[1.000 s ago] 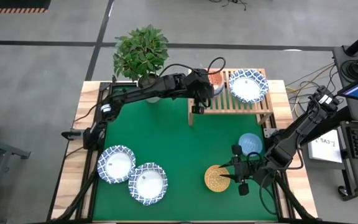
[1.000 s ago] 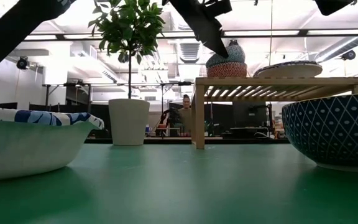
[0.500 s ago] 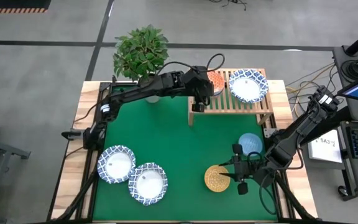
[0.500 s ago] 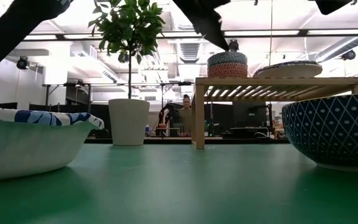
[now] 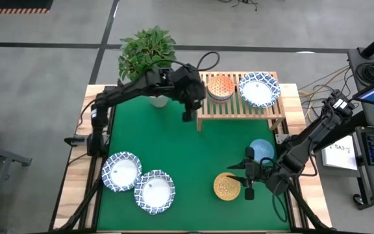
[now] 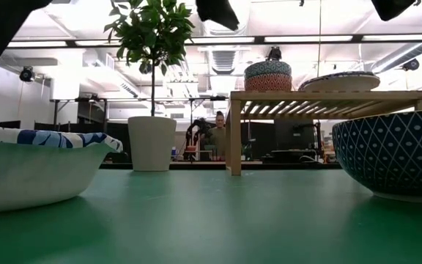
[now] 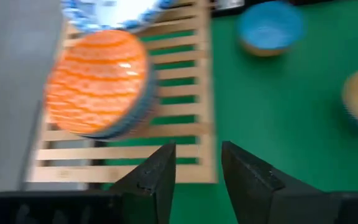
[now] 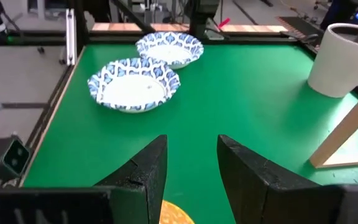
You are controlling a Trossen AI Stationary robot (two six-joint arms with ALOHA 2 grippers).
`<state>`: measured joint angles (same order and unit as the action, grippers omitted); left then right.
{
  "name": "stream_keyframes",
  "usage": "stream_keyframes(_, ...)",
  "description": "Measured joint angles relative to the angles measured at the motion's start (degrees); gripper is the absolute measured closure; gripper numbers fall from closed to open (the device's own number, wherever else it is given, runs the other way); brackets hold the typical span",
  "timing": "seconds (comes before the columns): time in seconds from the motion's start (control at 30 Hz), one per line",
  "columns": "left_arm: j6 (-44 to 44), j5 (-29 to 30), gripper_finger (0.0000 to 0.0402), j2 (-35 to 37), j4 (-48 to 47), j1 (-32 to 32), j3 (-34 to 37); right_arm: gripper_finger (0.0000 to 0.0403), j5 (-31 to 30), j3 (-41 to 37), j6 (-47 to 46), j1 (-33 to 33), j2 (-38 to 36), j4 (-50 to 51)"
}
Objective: Place and stack bowls onto a shelf
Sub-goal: Stack the yellow patterned bowl on top of the yellow patterned bowl on the shelf
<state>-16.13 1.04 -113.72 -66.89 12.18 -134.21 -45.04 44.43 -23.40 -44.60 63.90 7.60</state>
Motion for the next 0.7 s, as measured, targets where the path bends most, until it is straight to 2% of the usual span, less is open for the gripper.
stream_keyframes(0.13, 2.0, -5.5, 0.0307, 2.2, -3.7, -1.0, 0.0, 0.0273, -0.4, -1.1, -1.1, 0.0, 0.0, -3.5)
stream_keyframes(0.4, 5.5, -6.3, 0.0332, 8.1, -7.5, -5.9, 3.9, 0.0273, -1.5, -1.6, -6.9, 0.0, 0.0, -6.2)
stream_keyframes(0.53, 7.6, -6.2, 0.0338, 14.4, -2.5, -9.0, 12.9, 0.0273, -1.4, -1.6, -10.5, 0.0, 0.0, -6.2)
stream_keyframes(0.7, 12.0, -6.1, 0.0341, 25.9, 11.6, -13.1, 31.7, 0.0273, -0.8, -1.5, -16.7, 0.0, 0.0, -6.1)
